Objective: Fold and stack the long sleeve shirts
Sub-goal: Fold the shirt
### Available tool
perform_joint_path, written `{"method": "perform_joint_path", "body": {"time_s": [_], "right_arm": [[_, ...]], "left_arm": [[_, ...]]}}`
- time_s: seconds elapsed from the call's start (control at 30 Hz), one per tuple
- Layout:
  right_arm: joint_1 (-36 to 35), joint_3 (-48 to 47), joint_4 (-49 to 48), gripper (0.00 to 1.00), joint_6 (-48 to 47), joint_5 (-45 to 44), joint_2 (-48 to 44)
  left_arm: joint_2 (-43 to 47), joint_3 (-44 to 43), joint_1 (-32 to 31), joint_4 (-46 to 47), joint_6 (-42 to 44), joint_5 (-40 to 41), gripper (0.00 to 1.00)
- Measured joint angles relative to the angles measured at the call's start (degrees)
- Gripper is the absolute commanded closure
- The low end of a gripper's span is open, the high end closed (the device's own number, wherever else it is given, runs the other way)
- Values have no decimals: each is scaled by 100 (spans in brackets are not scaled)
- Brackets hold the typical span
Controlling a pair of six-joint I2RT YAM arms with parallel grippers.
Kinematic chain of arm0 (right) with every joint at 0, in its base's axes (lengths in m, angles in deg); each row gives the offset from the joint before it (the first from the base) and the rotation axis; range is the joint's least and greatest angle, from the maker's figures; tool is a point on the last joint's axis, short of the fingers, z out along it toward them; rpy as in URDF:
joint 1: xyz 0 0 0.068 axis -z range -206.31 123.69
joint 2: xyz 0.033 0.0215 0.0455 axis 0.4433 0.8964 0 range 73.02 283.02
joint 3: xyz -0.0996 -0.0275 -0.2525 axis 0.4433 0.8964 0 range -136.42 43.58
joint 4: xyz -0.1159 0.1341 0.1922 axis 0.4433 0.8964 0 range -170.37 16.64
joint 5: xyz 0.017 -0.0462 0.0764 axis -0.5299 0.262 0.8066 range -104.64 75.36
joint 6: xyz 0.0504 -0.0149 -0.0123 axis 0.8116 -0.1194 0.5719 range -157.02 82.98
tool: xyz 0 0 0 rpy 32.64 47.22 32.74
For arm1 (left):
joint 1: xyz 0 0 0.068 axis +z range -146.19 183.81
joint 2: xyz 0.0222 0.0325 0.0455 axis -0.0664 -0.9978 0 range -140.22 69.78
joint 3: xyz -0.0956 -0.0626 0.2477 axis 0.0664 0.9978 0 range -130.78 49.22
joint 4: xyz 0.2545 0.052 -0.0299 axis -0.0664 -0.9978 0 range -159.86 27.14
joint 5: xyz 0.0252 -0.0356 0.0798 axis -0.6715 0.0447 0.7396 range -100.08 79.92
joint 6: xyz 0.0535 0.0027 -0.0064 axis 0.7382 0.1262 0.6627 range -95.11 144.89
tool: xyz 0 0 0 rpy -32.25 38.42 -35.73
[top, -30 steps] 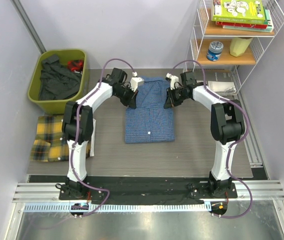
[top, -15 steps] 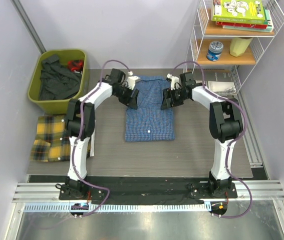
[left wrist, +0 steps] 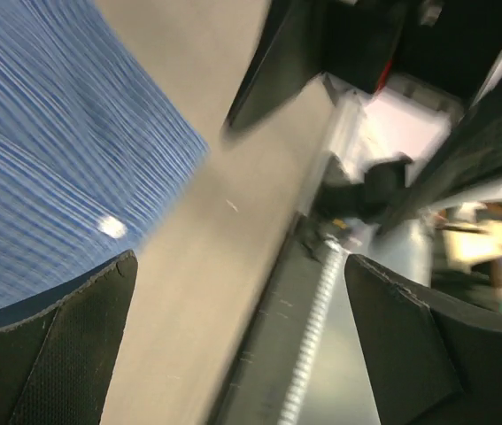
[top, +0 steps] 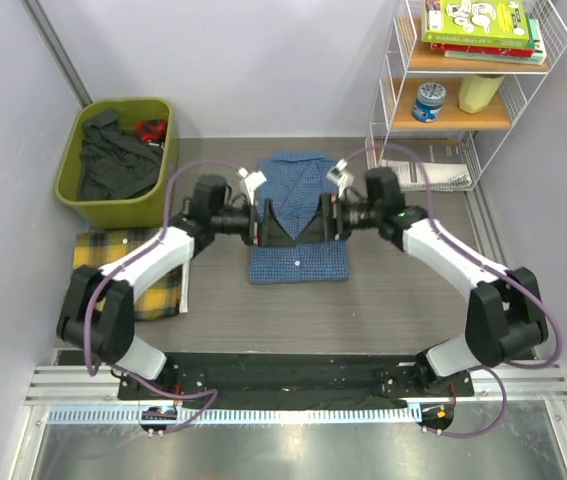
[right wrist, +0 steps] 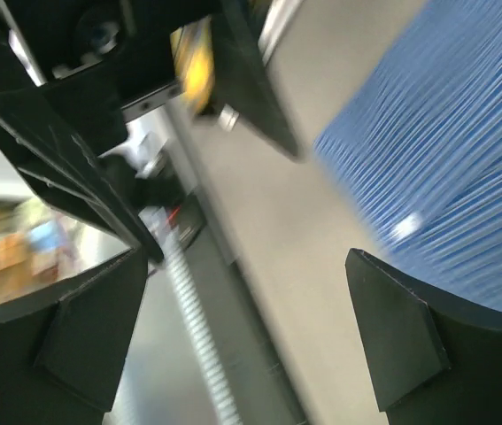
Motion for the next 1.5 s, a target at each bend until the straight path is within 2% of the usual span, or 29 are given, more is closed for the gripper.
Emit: {"method": "perform_joint_path", "body": {"time_s": [0.13, 0.23, 0.5, 0.63, 0.73, 0.9, 1.0, 1.1, 1.27, 1.43, 1.5], "right_arm": [[-420, 1047, -826, 0, 1051, 321, 470], [-413, 1333, -1272, 0, 1425, 407, 839], [-61, 1545, -2208, 1, 1574, 809, 2164], [118, 1606, -2341, 0, 1580, 1220, 2389], [247, 1631, -2124, 0, 1390, 1311, 2326], [568, 1311, -363, 0, 485, 1220, 1580], [682, 640, 133, 0, 199, 1207, 1187], [680, -157, 142, 0, 33, 1191, 1344], [678, -1104, -52, 0, -120, 1091, 2511], [745, -1676, -90, 3, -269, 916, 3858], [804, -1812, -109, 3, -234, 1126, 4183]], "left_arm": [[-490, 1058, -199, 1259, -1241, -181, 0], [-940, 1333, -195, 1849, -1755, -203, 0], [-2144, 1357, -2, 2699, -2024, -275, 0], [-2199, 1414, 149, 2813, -1899, -518, 0], [-2020, 1602, 339, 2695, -1720, -638, 0], [-1252, 1703, 675, 1735, -1121, -717, 0], [-702, 1390, 566, 1279, -850, -785, 0], [-809, 542, 422, 1241, -732, -800, 1], [-1926, -623, 431, 1823, -1025, -667, 5], [-3340, -1093, 612, 2061, -1300, -433, 9], [-3807, -1196, 730, 2057, -1471, -389, 11]]}}
